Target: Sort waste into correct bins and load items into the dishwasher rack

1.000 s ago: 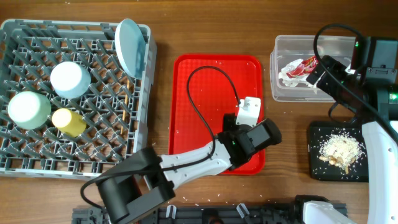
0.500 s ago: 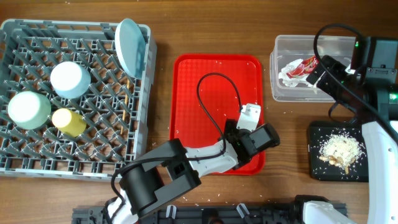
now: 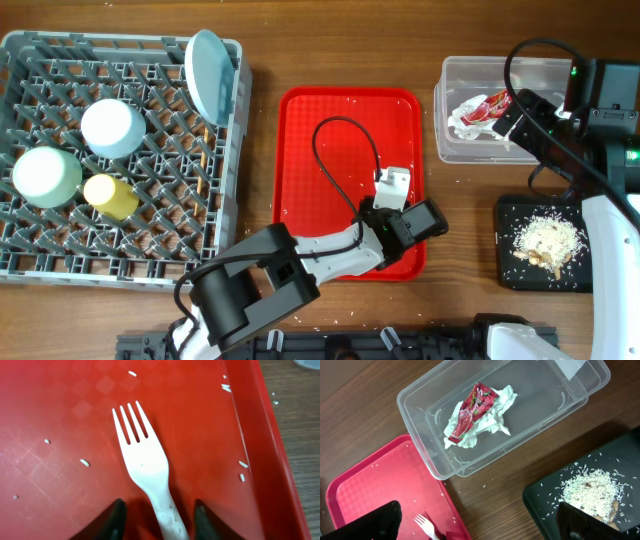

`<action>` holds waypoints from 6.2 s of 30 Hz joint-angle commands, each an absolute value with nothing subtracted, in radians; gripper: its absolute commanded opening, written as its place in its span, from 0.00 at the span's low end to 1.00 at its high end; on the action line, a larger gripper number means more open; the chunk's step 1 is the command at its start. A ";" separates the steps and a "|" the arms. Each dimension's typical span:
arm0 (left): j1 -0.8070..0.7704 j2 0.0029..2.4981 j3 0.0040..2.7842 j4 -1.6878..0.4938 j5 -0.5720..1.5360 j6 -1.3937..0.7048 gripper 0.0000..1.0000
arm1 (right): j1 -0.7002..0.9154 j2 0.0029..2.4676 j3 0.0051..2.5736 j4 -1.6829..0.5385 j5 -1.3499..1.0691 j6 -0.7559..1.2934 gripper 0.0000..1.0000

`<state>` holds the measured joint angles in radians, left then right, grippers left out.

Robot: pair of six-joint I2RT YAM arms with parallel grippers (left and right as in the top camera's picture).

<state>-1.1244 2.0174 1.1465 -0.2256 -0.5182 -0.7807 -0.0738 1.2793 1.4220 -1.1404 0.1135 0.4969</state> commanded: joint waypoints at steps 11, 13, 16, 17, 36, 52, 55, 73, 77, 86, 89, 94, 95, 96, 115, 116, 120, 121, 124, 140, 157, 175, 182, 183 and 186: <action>-1.091 2.042 1.126 -0.271 -0.433 -1.024 0.24 | -0.076 1.286 1.420 -1.137 0.130 0.500 1.00; -1.076 2.042 1.126 -0.307 -0.439 -1.021 0.23 | -0.076 1.286 1.420 -1.137 0.130 0.499 1.00; -1.070 2.045 1.126 -0.308 -0.445 -0.968 0.21 | -0.076 1.286 1.420 -1.138 0.130 0.500 1.00; -1.070 2.045 1.126 -0.308 -0.447 -0.968 0.21 | -0.076 1.286 1.420 -1.138 0.131 0.499 1.00; -1.037 1.974 1.126 -0.356 -0.447 -0.972 0.04 | -0.076 1.286 1.420 -1.137 0.131 0.500 1.00; -0.833 1.281 1.126 -0.793 -0.281 -0.416 0.04 | -0.076 1.286 1.420 -1.137 0.131 0.499 0.99; -0.661 1.055 1.126 -0.796 -0.282 -0.337 0.04 | -0.076 1.286 1.420 -1.137 0.130 0.500 1.00; 0.089 1.284 1.126 -0.561 0.093 0.368 0.04 | -0.076 1.286 1.420 -1.137 0.131 0.500 1.00; 0.171 1.432 1.126 -0.549 0.101 0.367 0.04 | -0.076 1.286 1.420 -1.137 0.131 0.500 1.00; 0.320 1.544 1.126 -0.549 0.404 0.368 0.18 | -0.076 1.286 1.420 -1.137 0.130 0.500 1.00; 0.320 1.545 1.126 -0.550 0.403 0.367 0.13 | -0.076 1.286 1.420 -1.137 0.131 0.500 1.00; 0.320 1.518 1.126 -0.546 0.404 0.291 1.00 | -0.076 1.286 1.420 -1.138 0.131 0.500 1.00; 0.322 1.494 1.126 -0.545 0.404 0.234 1.00 | -0.076 1.286 1.420 -1.137 0.131 0.500 1.00; 0.326 1.448 1.126 -0.546 0.404 0.121 1.00 | -0.076 1.286 1.420 -1.137 0.131 0.500 1.00; 0.325 0.685 1.126 -1.443 0.503 -0.097 1.00 | -0.076 1.286 1.420 -1.138 0.131 0.499 1.00; 0.325 0.685 1.126 -1.454 0.500 -0.097 1.00 | -0.076 1.286 1.420 -1.137 0.130 0.499 1.00; 0.318 0.685 1.126 -1.458 0.443 -0.083 1.00 | -0.076 1.286 1.420 -1.137 0.131 0.500 1.00; 0.299 0.685 1.126 -1.455 0.444 -0.083 1.00 | -0.076 1.286 1.420 -1.137 0.131 0.499 1.00; 0.196 0.664 1.120 -1.387 0.444 -0.044 1.00 | -0.076 1.286 1.420 -1.137 0.131 0.499 1.00; 0.002 0.134 0.243 -0.305 0.416 -0.052 1.00 | -0.076 1.286 1.420 -1.138 0.131 0.499 1.00; 0.002 0.013 0.006 -0.068 0.101 -0.326 1.00 | -0.076 1.286 1.420 -1.137 0.130 0.499 1.00; 0.002 0.013 0.006 -0.075 0.032 -0.322 1.00 | -0.076 1.286 1.420 -1.138 0.131 0.499 1.00; 0.002 0.013 0.006 -0.075 0.032 -0.323 1.00 | -0.076 1.279 1.418 -1.138 0.131 0.499 1.00; 0.002 0.013 0.006 -0.075 0.032 -0.323 1.00 | -0.076 1.258 1.418 -1.137 0.144 0.497 1.00; 0.002 0.013 0.006 -0.075 0.032 -0.322 1.00 | -0.076 1.182 1.418 -1.139 0.147 0.496 1.00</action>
<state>0.0063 0.0250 0.0139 -0.0738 0.0490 -0.3134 -0.0738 1.2610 1.4216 -1.1404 0.1169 0.4969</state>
